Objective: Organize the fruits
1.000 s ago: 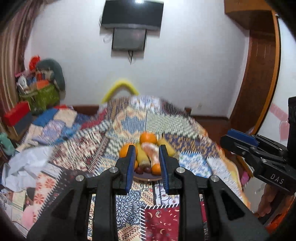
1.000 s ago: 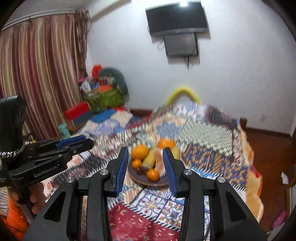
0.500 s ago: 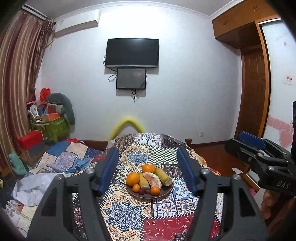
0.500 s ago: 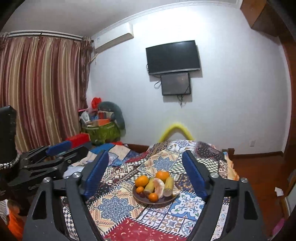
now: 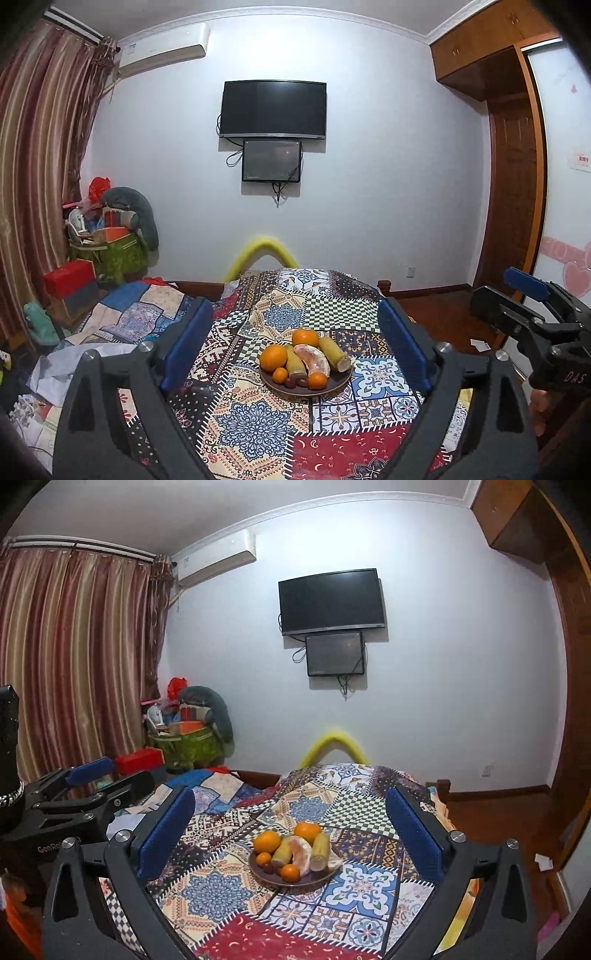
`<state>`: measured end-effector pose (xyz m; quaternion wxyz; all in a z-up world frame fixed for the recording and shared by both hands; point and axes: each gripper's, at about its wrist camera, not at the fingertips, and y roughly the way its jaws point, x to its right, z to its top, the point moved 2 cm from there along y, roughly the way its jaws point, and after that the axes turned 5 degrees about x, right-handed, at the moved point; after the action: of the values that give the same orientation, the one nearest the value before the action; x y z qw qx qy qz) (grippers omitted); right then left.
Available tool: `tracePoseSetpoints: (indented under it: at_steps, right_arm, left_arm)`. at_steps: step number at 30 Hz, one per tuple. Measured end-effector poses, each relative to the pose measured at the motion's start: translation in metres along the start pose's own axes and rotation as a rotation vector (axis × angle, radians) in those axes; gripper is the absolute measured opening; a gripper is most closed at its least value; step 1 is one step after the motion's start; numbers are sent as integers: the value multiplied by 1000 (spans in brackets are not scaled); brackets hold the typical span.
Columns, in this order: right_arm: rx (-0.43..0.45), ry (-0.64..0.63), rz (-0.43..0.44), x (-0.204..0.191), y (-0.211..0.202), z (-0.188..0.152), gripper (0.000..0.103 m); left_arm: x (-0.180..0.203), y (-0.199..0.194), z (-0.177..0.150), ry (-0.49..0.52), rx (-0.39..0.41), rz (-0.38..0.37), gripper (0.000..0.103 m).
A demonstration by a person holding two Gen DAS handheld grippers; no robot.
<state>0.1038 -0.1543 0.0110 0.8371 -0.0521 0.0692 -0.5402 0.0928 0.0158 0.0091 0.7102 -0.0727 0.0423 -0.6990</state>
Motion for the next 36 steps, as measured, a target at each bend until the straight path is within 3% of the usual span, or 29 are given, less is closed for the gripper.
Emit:
tracePoseSetpoints:
  at_steps: [10, 36]
  right_arm:
    - [2, 0, -9, 1, -3, -1, 103]
    - [13, 10, -16, 6, -8, 4, 103]
  left_arm:
    - [1, -1, -3, -7, 5, 5, 100]
    - [6, -3, 0, 1, 4, -11, 102]
